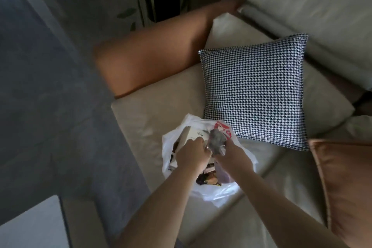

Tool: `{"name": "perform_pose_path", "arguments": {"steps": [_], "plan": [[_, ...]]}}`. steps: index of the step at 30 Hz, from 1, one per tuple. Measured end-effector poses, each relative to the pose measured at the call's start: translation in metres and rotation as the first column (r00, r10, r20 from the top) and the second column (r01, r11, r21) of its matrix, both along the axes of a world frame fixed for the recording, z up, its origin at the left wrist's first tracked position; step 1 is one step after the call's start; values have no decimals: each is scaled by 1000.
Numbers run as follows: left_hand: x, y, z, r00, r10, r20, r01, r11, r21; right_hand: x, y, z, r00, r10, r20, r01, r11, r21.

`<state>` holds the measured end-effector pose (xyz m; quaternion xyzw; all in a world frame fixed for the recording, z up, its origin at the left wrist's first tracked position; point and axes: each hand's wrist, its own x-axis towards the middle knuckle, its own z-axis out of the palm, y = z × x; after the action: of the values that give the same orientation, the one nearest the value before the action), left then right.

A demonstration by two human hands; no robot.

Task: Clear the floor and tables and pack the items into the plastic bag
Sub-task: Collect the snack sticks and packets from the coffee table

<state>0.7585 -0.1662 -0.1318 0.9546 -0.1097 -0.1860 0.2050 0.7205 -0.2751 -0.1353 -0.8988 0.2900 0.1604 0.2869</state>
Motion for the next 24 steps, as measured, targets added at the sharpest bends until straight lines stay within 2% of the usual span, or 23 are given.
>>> {"name": "perform_pose_path", "arguments": {"steps": [3, 6, 9, 12, 21, 24], "plan": [[7, -5, -20, 999, 11, -31, -10, 1000, 9, 4, 5, -12, 999, -37, -38, 36, 999, -29], [10, -4, -39, 993, 1, -118, -3, 1000, -13, 6, 7, -23, 995, -69, -78, 71, 997, 22], [8, 1, -49, 980, -29, -196, 20, 999, -47, 1, 9, -29, 994, -34, -106, 39, 998, 47], [4, 8, -49, 977, -58, -207, 55, 998, -21, -4, 10, -29, 994, 12, -110, -7, 999, 45], [-15, 58, -30, 993, -36, -113, 46, 995, 87, -11, 42, -15, 959, 251, -129, -256, 967, -20], [-23, 87, -20, 993, 37, -108, -23, 991, 129, -11, 67, -8, 880, 454, -139, -471, 873, -129]]}}
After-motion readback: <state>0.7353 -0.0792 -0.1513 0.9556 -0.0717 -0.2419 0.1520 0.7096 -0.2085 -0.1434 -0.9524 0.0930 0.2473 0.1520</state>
